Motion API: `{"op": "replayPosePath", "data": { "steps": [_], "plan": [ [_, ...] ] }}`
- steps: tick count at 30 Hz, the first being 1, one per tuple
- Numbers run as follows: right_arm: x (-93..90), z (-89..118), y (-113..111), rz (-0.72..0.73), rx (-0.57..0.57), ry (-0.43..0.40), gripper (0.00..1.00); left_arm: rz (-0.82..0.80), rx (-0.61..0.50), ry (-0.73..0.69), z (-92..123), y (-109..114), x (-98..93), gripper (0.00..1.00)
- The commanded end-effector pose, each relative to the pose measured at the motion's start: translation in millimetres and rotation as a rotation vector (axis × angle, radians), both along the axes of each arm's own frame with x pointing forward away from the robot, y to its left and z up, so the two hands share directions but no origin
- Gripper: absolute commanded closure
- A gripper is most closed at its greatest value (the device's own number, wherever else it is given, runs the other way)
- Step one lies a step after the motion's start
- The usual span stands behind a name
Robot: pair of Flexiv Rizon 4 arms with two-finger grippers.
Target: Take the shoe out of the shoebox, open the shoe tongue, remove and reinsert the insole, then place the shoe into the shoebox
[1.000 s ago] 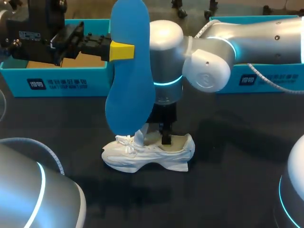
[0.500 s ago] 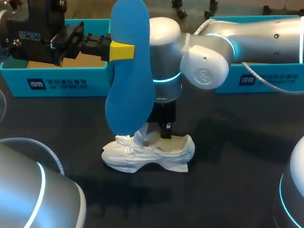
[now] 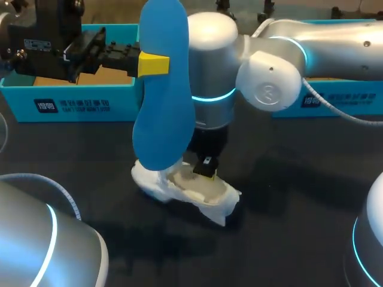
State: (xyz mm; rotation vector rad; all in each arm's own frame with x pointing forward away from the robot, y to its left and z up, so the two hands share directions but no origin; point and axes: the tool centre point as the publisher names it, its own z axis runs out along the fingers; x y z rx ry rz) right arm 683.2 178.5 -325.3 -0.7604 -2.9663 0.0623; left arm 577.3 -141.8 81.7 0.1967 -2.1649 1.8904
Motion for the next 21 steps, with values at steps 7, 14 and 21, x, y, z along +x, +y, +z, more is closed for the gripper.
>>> {"op": "replayPosePath", "data": {
  "steps": [7, 14, 21],
  "plan": [
    [-21.4, 30.2, 1.5, -0.192, -0.049, -0.022, 1.0, -0.004, 0.004, 0.0, 0.8, -1.2, 2.1, 1.0],
    [-21.4, 30.2, 1.5, -0.192, -0.049, -0.022, 1.0, -0.004, 0.004, 0.0, 0.8, -1.2, 2.1, 1.0],
    [-34.6, 34.2, -12.3, -0.588, 0.049, 0.034, 1.0, -0.004, 0.004, 0.0, 0.8, -1.2, 2.1, 1.0]
  ]
}}
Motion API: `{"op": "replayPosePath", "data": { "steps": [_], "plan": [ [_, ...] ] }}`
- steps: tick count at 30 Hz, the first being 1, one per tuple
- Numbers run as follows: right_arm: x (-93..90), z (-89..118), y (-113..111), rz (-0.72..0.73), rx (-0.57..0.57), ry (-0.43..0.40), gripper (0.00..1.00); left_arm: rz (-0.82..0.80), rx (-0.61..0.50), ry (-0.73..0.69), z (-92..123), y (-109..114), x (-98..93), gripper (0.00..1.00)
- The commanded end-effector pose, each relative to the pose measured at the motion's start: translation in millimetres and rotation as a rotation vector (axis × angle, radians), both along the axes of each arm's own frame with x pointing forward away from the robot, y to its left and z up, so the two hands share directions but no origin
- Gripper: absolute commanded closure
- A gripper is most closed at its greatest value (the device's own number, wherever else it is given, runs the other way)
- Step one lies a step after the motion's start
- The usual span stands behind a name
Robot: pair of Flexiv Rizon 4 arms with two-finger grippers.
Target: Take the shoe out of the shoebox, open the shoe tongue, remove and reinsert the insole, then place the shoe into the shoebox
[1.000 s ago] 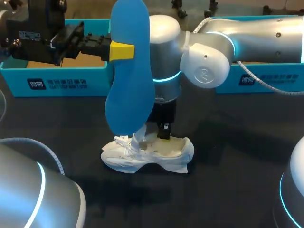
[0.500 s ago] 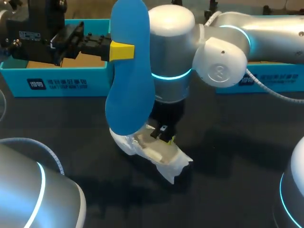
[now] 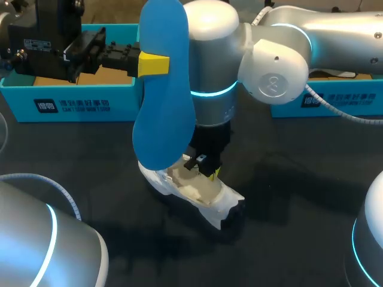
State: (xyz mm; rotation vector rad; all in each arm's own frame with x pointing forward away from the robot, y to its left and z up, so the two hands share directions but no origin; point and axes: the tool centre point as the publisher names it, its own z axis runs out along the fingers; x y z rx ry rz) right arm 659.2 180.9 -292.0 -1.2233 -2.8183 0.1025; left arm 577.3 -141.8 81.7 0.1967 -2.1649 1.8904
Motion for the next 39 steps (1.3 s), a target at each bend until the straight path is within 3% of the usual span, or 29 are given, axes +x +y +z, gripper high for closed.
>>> {"op": "replayPosePath", "data": {
  "steps": [1, 3, 6, 13, 20, 33, 39],
  "plan": [
    [-13.4, 0.9, -15.4, -0.308, 0.105, 0.022, 1.0, -0.004, 0.004, 0.0, 0.9, -1.2, 2.1, 1.0],
    [-22.1, 0.4, -17.2, -0.424, 0.164, 0.019, 1.0, -0.004, 0.004, 0.0, 0.9, -1.2, 2.1, 1.0],
    [-28.0, -1.3, -12.7, -0.488, 0.178, 0.011, 1.0, -0.004, 0.004, 0.0, 0.9, -1.2, 2.1, 1.0],
    [-22.4, -15.6, -12.2, -0.607, 0.24, 0.0, 1.0, -0.004, 0.004, 0.0, 0.9, -1.2, 2.1, 1.0],
    [-19.9, -27.3, -14.4, -0.646, 0.296, 0.012, 1.0, -0.004, 0.004, 0.0, 0.9, -1.2, 2.1, 1.0],
    [-11.3, -36.7, -12.6, -0.573, 0.348, 0.028, 1.0, -0.004, 0.004, 0.0, 0.9, -1.2, 2.1, 1.0],
    [-7.4, -51.6, -12.6, -0.562, 0.373, 0.057, 1.0, -0.004, 0.004, 0.0, 0.9, -1.2, 2.1, 1.0]
  ]
}}
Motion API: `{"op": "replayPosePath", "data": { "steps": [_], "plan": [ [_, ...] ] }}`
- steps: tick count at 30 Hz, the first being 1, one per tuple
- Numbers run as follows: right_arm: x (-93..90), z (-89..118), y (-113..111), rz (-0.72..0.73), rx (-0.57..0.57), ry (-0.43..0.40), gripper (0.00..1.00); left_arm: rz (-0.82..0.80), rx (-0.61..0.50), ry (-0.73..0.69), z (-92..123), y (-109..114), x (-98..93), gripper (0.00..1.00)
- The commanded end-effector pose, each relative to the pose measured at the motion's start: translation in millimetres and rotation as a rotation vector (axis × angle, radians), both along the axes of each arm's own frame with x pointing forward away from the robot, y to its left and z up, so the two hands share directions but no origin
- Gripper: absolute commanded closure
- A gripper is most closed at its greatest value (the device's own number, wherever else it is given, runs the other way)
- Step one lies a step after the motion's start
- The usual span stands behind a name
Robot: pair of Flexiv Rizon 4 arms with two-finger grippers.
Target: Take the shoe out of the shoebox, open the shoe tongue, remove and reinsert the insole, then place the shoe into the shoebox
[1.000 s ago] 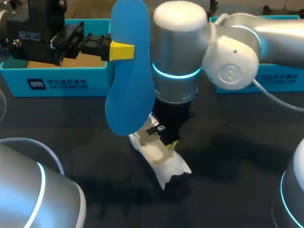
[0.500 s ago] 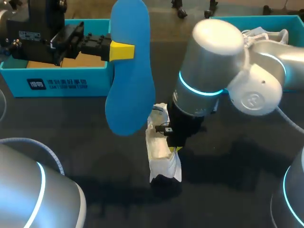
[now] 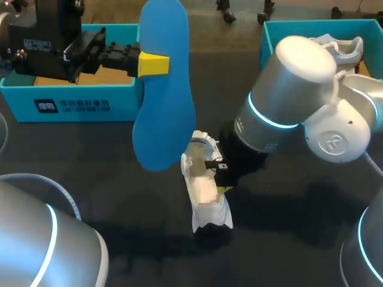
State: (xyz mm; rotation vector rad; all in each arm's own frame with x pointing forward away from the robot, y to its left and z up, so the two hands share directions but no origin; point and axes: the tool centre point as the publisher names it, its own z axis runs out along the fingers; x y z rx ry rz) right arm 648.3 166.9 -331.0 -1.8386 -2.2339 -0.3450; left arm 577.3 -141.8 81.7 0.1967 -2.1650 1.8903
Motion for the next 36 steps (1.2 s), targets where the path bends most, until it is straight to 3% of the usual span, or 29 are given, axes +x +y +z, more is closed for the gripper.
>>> {"op": "replayPosePath", "data": {
  "steps": [1, 21, 22, 24, 25, 26, 30, 36],
  "plan": [
    [4.4, -15.5, 1.6, 0.012, 0.065, 0.024, 1.0, -0.004, 0.004, 0.0, 0.9, -1.2, 2.1, 1.0],
    [-0.3, -47.6, 3.4, 0.015, 0.142, 0.052, 1.0, -0.004, 0.004, 0.0, 0.9, -1.2, 2.1, 1.0],
    [-1.0, -47.4, 3.6, 0.013, 0.143, 0.052, 0.92, -0.004, 0.004, 0.0, 0.9, -1.2, 2.1, 1.0],
    [-2.6, -45.2, 3.3, 0.01, 0.144, 0.05, 0.56, -0.004, 0.004, 0.0, 0.9, -1.2, 2.1, 1.0],
    [-3.5, -43.3, 2.7, 0.008, 0.143, 0.049, 0.09, -0.004, 0.004, 0.0, 0.9, -1.2, 2.1, 1.0],
    [-4.3, -41.2, 2.0, 0.004, 0.143, 0.046, 0.0, -0.004, 0.004, 0.0, 0.9, -1.2, 2.1, 1.0],
    [-9.1, -24.9, -4.4, -0.006, 0.165, 0.02, 0.0, -0.004, 0.004, 0.0, 0.9, -1.2, 2.1, 1.0],
    [-15.7, 17.8, -25.3, -0.035, 0.263, 0.004, 0.0, -0.004, 0.004, 0.0, 0.9, -1.2, 2.1, 1.0]
  ]
}}
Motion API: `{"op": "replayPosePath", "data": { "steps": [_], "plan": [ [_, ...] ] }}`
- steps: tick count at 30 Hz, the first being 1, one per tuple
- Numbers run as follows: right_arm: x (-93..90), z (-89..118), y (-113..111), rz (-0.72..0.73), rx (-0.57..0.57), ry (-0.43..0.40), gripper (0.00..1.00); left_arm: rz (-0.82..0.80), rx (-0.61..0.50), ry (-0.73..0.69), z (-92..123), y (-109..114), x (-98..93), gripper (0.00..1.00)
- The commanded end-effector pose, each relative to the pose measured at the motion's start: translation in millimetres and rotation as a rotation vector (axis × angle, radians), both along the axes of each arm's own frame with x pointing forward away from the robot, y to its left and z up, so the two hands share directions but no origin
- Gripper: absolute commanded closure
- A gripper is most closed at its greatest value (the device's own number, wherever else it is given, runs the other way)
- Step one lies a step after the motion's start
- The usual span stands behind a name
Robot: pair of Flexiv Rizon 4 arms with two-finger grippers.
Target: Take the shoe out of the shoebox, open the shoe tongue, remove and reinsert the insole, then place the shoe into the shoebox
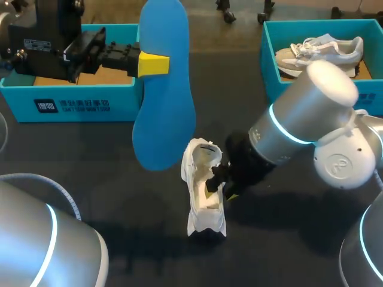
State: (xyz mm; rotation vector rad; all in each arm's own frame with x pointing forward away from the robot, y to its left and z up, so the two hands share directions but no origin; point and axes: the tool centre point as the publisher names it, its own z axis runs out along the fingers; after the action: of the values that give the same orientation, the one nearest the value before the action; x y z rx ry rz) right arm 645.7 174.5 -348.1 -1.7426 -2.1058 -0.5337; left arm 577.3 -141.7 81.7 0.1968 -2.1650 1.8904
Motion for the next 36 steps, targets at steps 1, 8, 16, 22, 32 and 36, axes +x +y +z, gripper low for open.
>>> {"op": "replayPosePath", "data": {
  "steps": [1, 8, 16, 22, 32, 36],
  "plan": [
    [-13.6, 40.4, -37.7, -0.051, 0.104, 0.02, 0.0, -0.004, 0.004, 0.0, 0.9, -1.3, 2.1, 1.0],
    [-13.4, 46.6, -40.0, -0.038, 0.094, 0.014, 0.0, -0.004, 0.004, 0.0, 0.9, -1.3, 2.1, 1.0],
    [-9.1, 51.7, -41.6, -0.011, 0.282, -0.007, 0.0, -0.004, 0.004, 0.0, 0.9, -1.3, 2.1, 1.0],
    [5.1, 94.7, -55.1, -0.03, 0.506, -0.079, 0.0, -0.004, 0.004, 0.0, 0.9, -1.3, 2.1, 1.0],
    [17.2, 128.1, -53.5, 0.018, 0.628, 0.006, 0.0, -0.004, 0.004, 0.0, 0.9, -1.3, 2.1, 1.0],
    [17.2, 128.1, -53.5, 0.018, 0.628, 0.006, 0.0, -0.004, 0.004, 0.0, 0.9, -1.3, 2.1, 1.0]
  ]
}}
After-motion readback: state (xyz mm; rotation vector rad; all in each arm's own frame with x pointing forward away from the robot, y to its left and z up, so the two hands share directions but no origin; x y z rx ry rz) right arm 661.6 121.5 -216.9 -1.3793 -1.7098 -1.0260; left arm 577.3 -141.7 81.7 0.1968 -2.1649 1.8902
